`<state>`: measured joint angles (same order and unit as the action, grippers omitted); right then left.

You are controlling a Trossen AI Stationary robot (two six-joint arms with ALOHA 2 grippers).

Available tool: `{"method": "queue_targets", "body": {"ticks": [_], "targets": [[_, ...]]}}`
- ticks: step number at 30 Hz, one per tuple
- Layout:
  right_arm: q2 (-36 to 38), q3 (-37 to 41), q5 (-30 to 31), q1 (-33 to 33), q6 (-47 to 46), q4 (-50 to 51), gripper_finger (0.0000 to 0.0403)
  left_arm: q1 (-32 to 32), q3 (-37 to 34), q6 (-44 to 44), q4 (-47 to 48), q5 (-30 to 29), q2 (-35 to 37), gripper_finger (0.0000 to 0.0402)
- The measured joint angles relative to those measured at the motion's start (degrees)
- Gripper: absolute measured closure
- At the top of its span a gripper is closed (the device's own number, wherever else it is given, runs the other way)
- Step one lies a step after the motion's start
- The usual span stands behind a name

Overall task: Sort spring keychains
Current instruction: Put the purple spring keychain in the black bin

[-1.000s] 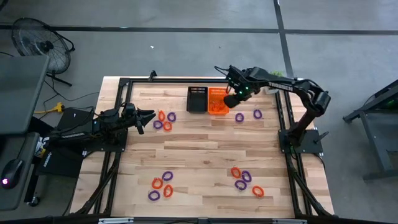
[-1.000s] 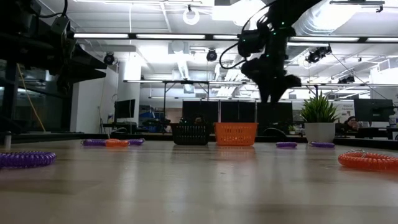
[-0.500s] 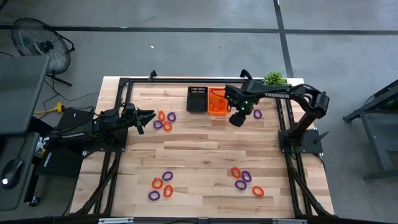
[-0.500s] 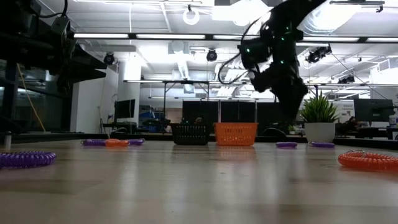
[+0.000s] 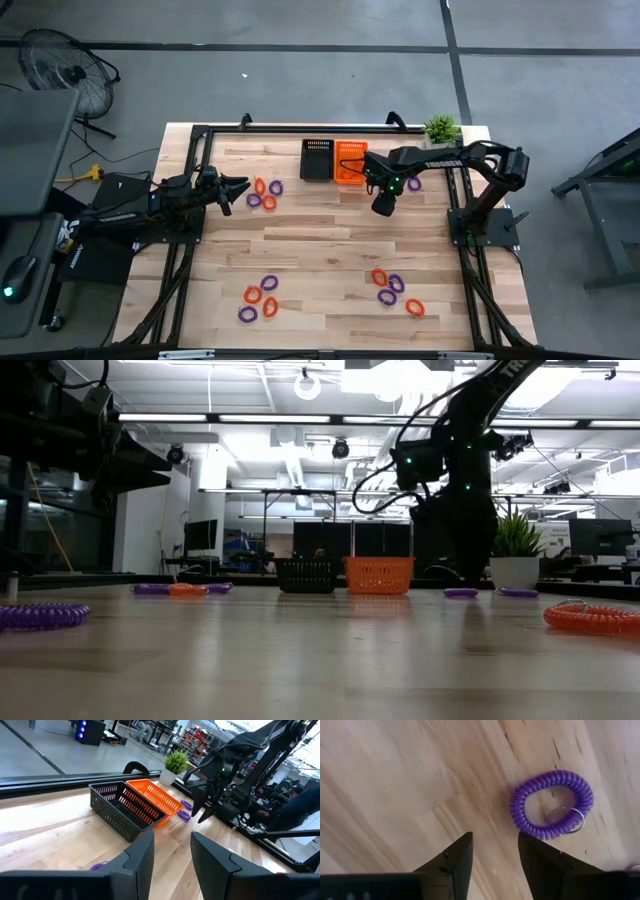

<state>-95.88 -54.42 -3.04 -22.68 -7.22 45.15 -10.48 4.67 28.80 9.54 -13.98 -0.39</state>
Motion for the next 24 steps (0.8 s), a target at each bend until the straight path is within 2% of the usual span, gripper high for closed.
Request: {"method": "queue_targets", "body": {"ticks": [8,12,19,24], "targets": [[0.0,0.22,1.14,-0.02,3.19,-0.51,0.0251,0.01,-0.02,0.0,0.0,-0.01,-0.02,0.0275],[0.0,0.22,1.33,-0.02,7.77,-0.6,0.0252,0.01,0.0,0.01,0.0,-0.01,-0.01,0.0275],[0.0,0.22,6.08,-0.02,15.46,-1.85,0.0253,0.01,0.0,0.0,0.0,-0.01,-0.02,0.0275],[0.0,0.22,4.38,-0.02,18.95,-2.66,0.0253,0.02,0.0,0.0,0.0,-0.01,-0.02,0.0275]]}}
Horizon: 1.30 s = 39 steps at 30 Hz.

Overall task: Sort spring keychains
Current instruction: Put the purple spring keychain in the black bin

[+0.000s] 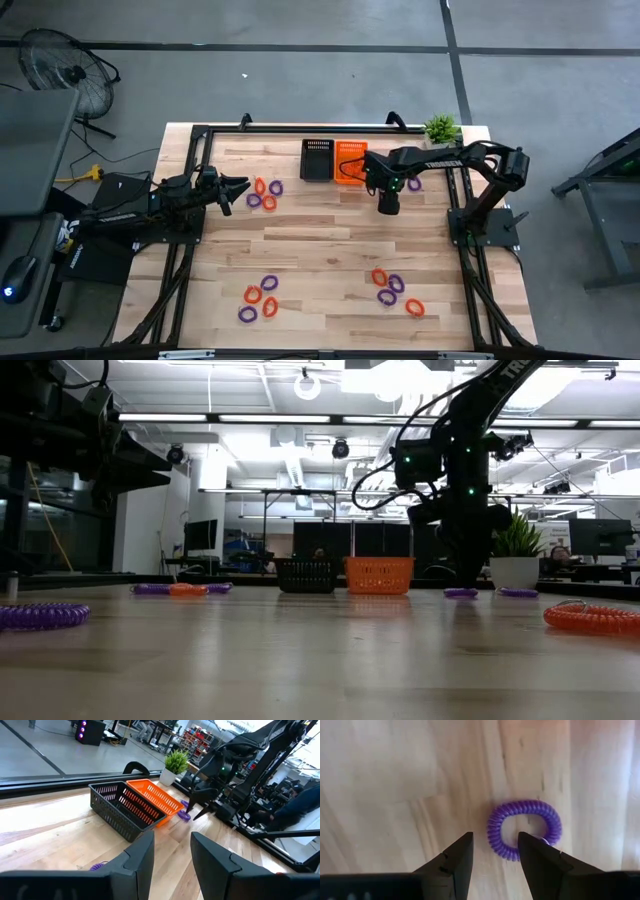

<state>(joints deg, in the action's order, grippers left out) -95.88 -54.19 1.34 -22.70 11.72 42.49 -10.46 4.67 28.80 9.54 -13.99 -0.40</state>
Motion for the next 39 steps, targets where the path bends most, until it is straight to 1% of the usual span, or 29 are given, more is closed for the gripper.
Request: {"method": "queue_targets", "body": {"ticks": [12,19,25,30,39], "targets": [[-0.02,0.16,-1.09,-0.02,1.1,-3.42,0.0254,-0.01,-0.01,0.0,0.0,-0.01,0.0,0.0275],[0.16,5.21,-1.85,-0.15,-2.57,-7.1,0.0253,-0.02,-0.02,0.02,0.0,-0.01,0.02,0.0275],[0.33,7.81,-3.18,-0.2,-5.33,-9.43,0.0264,0.0,0.0,0.0,0.0,-0.01,0.0,0.0275],[0.3,7.87,-3.63,-0.17,-5.75,-9.48,0.0291,-0.01,-0.01,0.0,0.01,0.0,0.01,0.0275],[0.24,7.87,-4.31,-0.15,-9.11,-9.5,0.038,-0.02,-0.02,0.0,0.0,0.01,0.01,0.0275]]}}
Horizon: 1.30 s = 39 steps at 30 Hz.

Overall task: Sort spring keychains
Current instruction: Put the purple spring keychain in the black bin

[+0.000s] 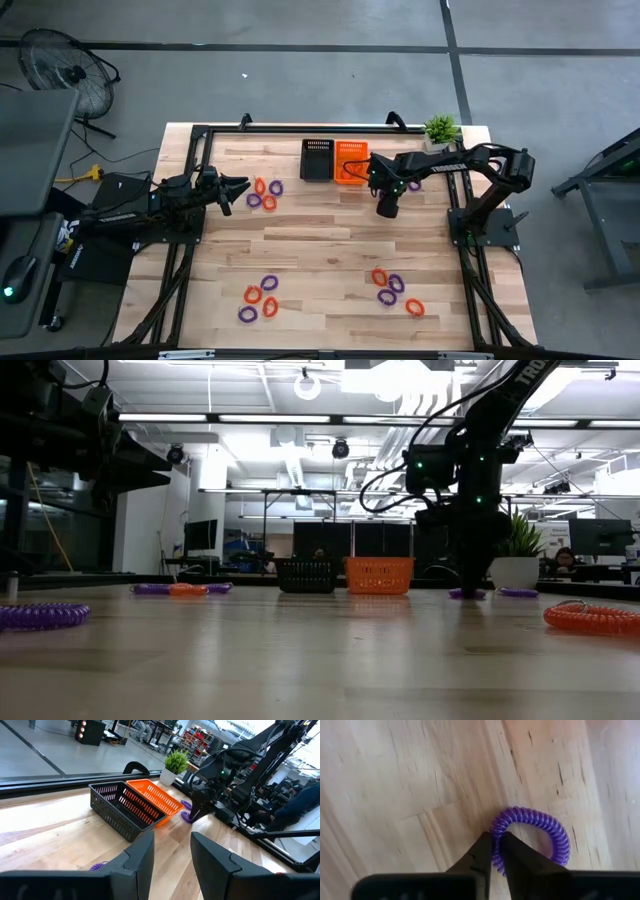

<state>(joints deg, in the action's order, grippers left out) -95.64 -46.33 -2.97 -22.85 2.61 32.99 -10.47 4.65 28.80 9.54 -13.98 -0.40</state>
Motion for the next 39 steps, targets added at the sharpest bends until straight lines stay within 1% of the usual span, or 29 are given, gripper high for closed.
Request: {"method": "queue_targets", "body": {"ticks": [3,7,15,20,26,29,31,35,39], "targets": [[0.18,0.06,-0.19,0.0,-1.04,-0.02,0.0394,0.0,0.0,0.0,0.01,-0.01,-0.01,0.0275],[2.35,0.35,-0.04,0.0,-2.28,-0.07,0.0388,-0.01,0.01,0.0,0.0,0.0,0.02,0.0275],[11.05,0.49,0.6,0.09,-6.88,1.18,0.0399,0.0,-0.01,0.0,0.02,-0.02,0.0,0.0275],[17.01,0.44,1.37,0.09,-9.59,0.63,0.0396,0.0,0.02,0.0,0.02,0.0,0.0,0.0275],[22.08,0.36,1.15,0.07,-12.85,-5.2,0.0399,0.02,0.0,0.01,0.02,-0.01,0.0,0.0275],[22.64,0.21,0.69,0.06,-15.17,-9.41,0.0397,0.01,0.01,0.0,0.0,-0.01,0.01,0.0275],[22.59,-1.3,0.47,0.04,-15.62,-10.92,0.0397,0.0,0.02,0.0,0.0,0.0,-0.01,0.0275],[20.54,-6.97,1.31,0.11,-14.07,-11.83,0.04,0.02,0.01,0.01,0.0,-0.01,0.0,0.0275],[16.72,-14.31,1.54,0.11,-11.14,-12.08,0.0397,0.01,0.0,0.0,0.0,-0.01,0.0,0.0275]]}}
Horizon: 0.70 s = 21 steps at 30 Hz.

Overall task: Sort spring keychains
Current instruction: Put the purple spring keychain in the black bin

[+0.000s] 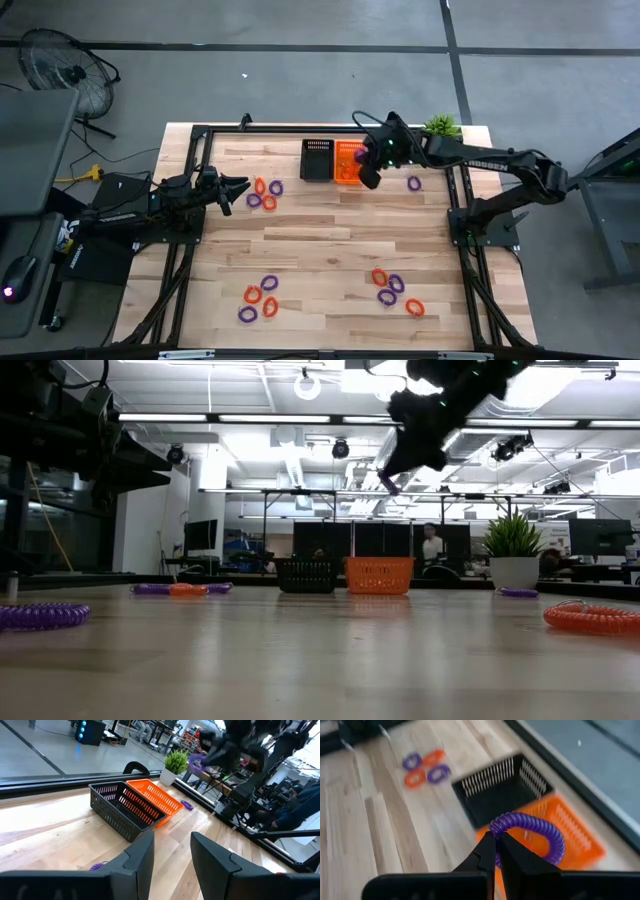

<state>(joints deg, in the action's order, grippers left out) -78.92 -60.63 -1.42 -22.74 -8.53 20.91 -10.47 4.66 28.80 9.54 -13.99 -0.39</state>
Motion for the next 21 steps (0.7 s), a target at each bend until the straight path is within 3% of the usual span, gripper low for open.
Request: {"method": "queue_targets", "body": {"ticks": [12,21], "targets": [[-21.47,-21.44,-3.4,-0.16,7.51,0.36,0.0394,0.01,0.01,0.0,0.0,0.01,-0.01,0.0275],[-33.75,-27.73,-3.64,-2.46,4.55,1.16,0.0388,0.0,-0.01,0.01,0.01,-0.01,0.0,0.0275]]}}
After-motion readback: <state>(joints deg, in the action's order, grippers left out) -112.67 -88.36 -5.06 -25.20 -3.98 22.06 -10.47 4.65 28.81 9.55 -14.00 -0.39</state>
